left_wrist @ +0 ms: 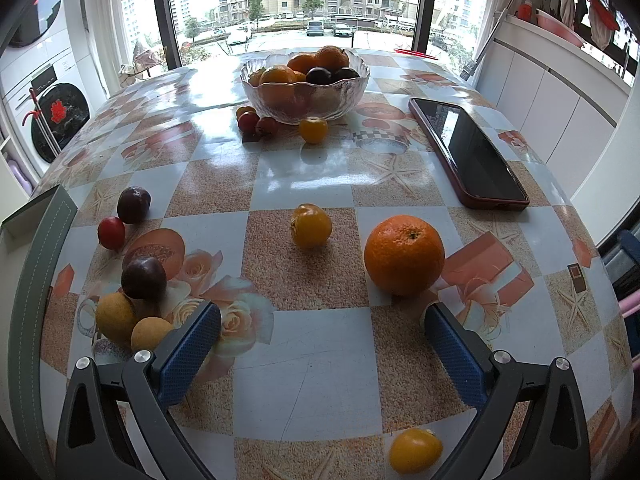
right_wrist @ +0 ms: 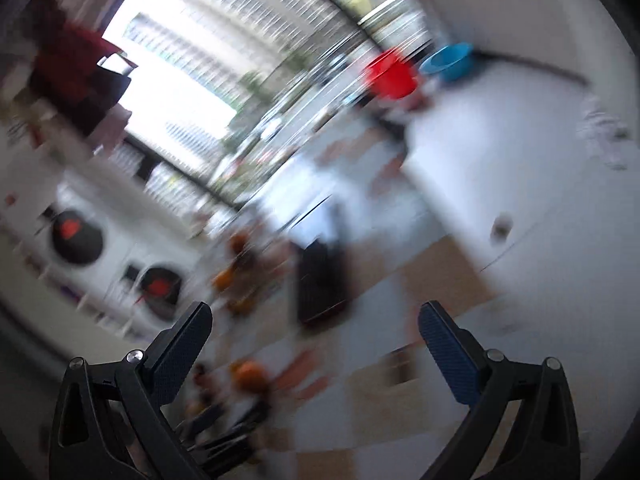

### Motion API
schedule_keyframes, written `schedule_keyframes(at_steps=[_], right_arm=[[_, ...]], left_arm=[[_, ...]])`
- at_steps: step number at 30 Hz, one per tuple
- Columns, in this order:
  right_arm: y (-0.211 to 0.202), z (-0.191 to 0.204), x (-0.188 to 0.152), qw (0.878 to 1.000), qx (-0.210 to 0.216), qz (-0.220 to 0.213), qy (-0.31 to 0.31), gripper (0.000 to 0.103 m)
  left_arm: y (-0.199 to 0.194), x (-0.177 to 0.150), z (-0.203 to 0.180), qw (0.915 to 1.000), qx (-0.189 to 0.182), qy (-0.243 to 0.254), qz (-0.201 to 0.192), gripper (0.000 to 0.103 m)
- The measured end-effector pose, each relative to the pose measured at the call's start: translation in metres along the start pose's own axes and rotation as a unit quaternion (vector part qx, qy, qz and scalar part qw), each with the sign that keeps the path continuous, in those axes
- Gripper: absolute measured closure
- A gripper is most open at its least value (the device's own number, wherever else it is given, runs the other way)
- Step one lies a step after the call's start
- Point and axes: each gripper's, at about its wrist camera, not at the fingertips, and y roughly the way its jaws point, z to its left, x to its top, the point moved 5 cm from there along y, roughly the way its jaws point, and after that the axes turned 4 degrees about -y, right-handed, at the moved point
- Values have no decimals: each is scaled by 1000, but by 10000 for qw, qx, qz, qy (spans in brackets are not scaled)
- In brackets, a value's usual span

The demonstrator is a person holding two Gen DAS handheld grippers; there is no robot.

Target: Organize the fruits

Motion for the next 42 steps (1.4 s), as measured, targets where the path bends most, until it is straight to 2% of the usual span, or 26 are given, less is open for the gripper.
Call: schedule_keyframes(at_steps=[2,5,7,11,15,20,22,27,32,42], right_arm=[[-3,-13,12,9995,-117,-167,229,0],[1,-22,18,9979,-175,-191,589,0],[-2,-17,12,9983,-234,-102,520,0],[7,-12,-14,9965,-738,324,214,0],[3,-8,-47,9883,-1357,678,-151,0],[-7,18,-85,9663,-2063,826,-1303,0],[-11,21,-101,9583,-2194,912,-1589,0],[-11,29,-132,9283,-2617,971,-2458,0],[-19,20,-128,9208,-2761,1052,-2545,0],[-23,23,-132,9221,-2741,951,-2562,0]], left_arm=[[0,0,0,10000,0,-1,0,1],[0,0,0,10000,-1,-1,2,1],[0,0,0,10000,-1,-1,0,1],[0,0,0,10000,-1,-1,-1,1],[0,0,0,10000,-1,-1,-3,1],[0,0,0,10000,-3,-2,0,1],[0,0,0,10000,-3,-2,-1,1],[0,0,0,10000,-3,-2,-1,1],[0,0,0,10000,-4,-2,-1,1],[0,0,0,10000,-7,-5,2,1]])
